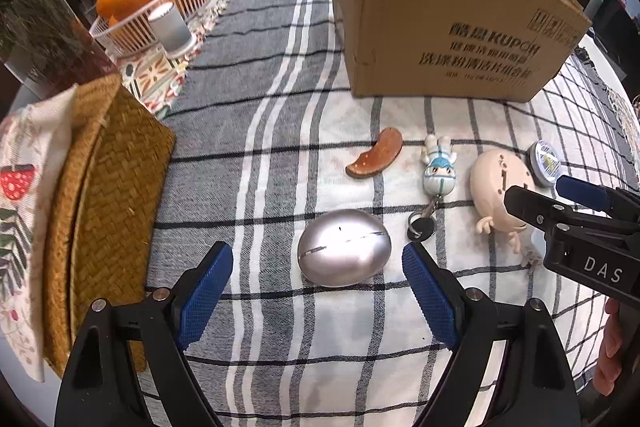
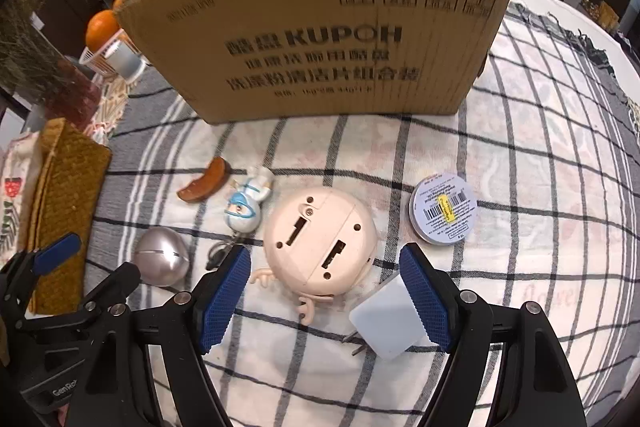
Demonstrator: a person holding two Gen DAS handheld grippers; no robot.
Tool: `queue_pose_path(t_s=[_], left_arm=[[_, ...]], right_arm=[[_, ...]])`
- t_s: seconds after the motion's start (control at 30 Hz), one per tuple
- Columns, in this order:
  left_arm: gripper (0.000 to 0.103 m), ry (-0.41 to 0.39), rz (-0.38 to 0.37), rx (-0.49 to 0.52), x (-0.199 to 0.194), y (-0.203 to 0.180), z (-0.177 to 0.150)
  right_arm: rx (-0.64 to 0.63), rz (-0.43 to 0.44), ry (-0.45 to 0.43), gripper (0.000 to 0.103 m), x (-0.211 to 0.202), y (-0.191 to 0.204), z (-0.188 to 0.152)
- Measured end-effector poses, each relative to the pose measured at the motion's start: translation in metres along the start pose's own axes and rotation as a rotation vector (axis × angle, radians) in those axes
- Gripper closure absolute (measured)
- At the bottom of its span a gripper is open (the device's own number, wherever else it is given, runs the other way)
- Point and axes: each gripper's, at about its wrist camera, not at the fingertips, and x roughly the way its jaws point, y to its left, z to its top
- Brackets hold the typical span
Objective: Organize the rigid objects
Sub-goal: 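Grasp the silver egg with the left tool while the right tool grasps the beige toy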
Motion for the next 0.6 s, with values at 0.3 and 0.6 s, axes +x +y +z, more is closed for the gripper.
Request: queue_pose_path(t_s=[0.3, 0.6], left_arm=[[0.016, 0.058, -0.018, -0.016, 0.020, -0.003, -0.001], [0.017, 0.100, -0.028, -0.037, 0.037, -0.004, 0.003]], right_arm=[[-0.010, 0.006, 0.034, 0.025, 0.019, -0.001, 0.001], [0.009, 0.044, 0.067, 0.025, 0.036, -0.001, 0.006]])
